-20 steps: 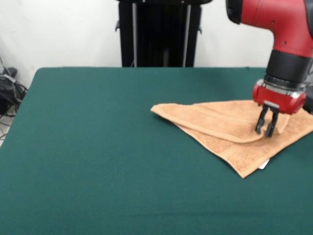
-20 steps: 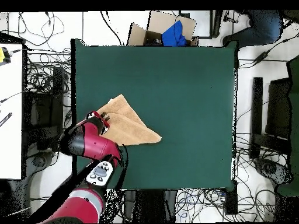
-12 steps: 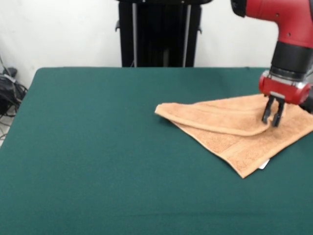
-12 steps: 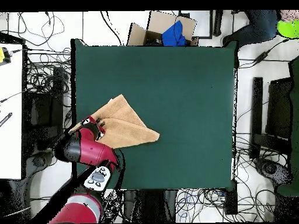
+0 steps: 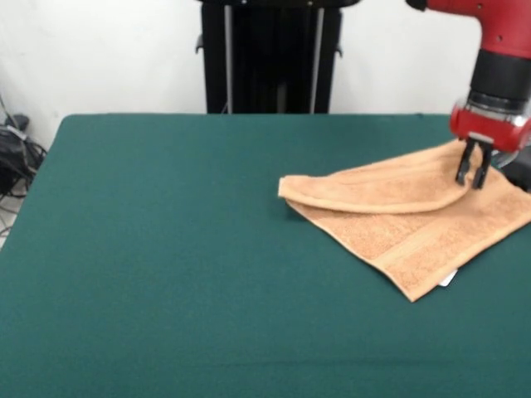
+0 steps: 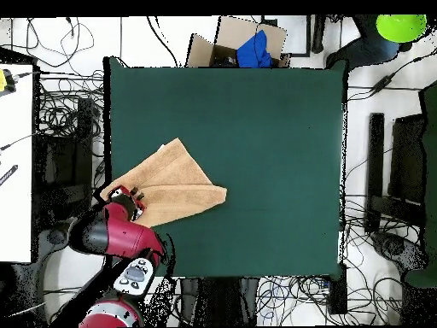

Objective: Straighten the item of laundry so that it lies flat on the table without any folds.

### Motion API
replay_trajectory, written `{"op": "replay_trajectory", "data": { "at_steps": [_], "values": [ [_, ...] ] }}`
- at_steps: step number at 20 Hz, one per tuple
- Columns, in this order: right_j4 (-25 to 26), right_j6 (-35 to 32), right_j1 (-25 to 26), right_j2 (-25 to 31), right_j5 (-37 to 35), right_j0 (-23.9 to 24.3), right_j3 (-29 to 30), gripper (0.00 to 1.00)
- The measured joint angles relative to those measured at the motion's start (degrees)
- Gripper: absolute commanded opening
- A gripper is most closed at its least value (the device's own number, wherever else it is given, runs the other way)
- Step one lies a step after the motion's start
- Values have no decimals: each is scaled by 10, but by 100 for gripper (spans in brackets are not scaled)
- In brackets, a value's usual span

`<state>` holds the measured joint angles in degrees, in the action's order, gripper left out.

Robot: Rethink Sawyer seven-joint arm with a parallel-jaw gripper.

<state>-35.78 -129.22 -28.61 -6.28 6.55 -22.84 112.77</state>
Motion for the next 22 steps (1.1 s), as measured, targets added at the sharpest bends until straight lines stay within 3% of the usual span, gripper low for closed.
{"op": "replay_trajectory", "data": {
  "at_steps": [12, 22],
  "values": [
    [4, 0, -24, 12, 0, -14, 44, 0],
    [70, 0, -38, 37, 12, 16, 89, 0]
  ]
}}
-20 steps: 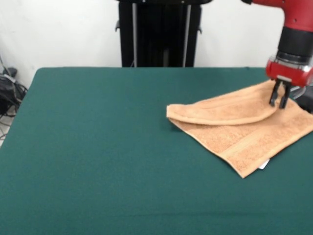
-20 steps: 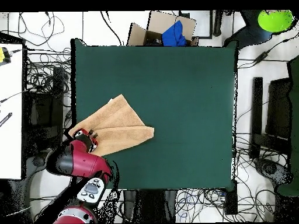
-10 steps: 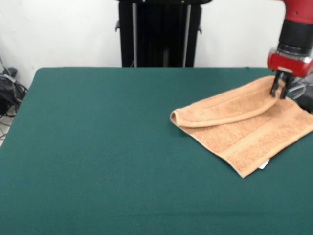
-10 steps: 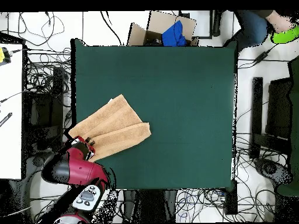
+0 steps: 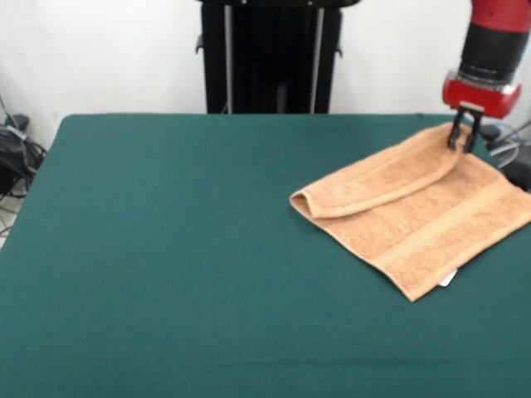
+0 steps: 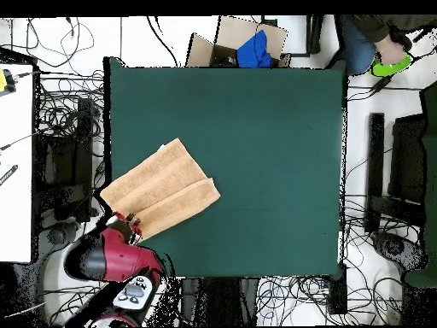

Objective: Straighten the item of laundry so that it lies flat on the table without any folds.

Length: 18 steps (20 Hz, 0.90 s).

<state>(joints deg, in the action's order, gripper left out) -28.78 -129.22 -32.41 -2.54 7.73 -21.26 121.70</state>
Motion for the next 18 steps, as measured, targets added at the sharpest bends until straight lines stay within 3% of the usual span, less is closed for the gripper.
{"op": "replay_trajectory", "data": {
  "at_steps": [7, 18],
  "values": [
    [61, 0, 0, 21, 40, 41, 47, 0],
    [75, 0, 0, 24, 84, 42, 100, 0]
  ]
}}
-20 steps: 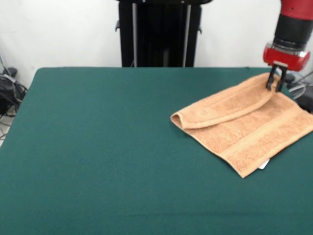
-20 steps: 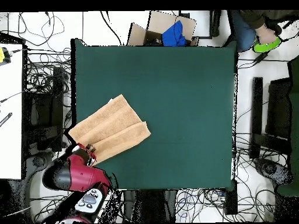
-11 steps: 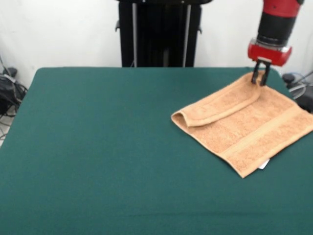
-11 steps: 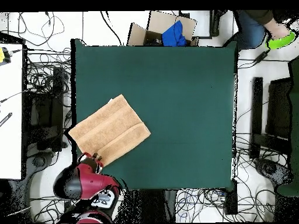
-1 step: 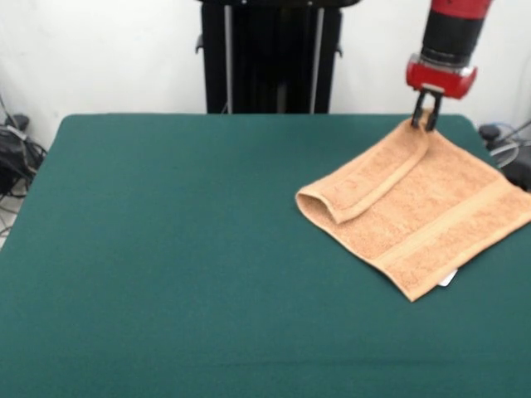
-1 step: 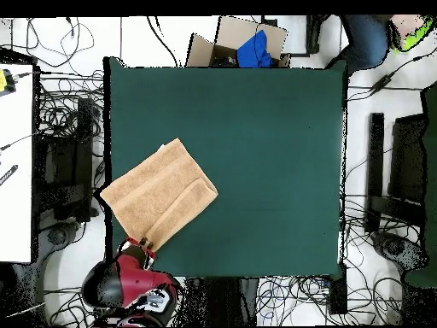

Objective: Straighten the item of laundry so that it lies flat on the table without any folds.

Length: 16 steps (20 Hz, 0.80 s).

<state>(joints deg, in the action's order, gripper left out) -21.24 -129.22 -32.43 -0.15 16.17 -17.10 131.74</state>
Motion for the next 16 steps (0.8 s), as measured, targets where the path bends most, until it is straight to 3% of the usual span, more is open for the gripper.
{"op": "replay_trajectory", "data": {
  "at_steps": [16],
  "values": [
    [0, 0, 0, 5, 29, 0, 30, 0]
  ]
}}
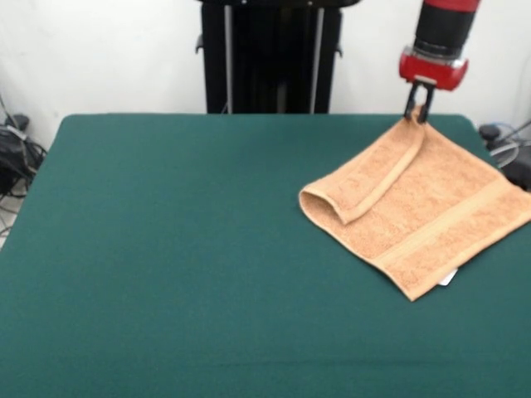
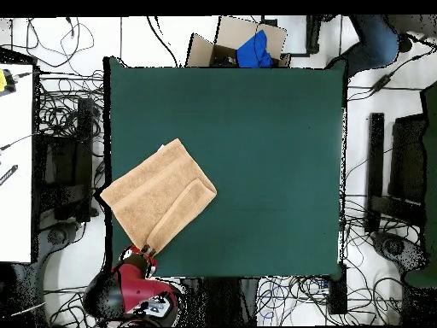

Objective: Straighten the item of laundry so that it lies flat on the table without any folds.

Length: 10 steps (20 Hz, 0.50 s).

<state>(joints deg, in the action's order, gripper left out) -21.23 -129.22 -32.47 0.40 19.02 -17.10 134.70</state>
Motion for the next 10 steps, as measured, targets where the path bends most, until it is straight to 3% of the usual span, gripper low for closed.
{"op": "replay_trajectory", "data": {
  "at_steps": [10],
  "values": [
    [32, 0, 0, 0, 40, 12, 24, 0]
  ]
}}
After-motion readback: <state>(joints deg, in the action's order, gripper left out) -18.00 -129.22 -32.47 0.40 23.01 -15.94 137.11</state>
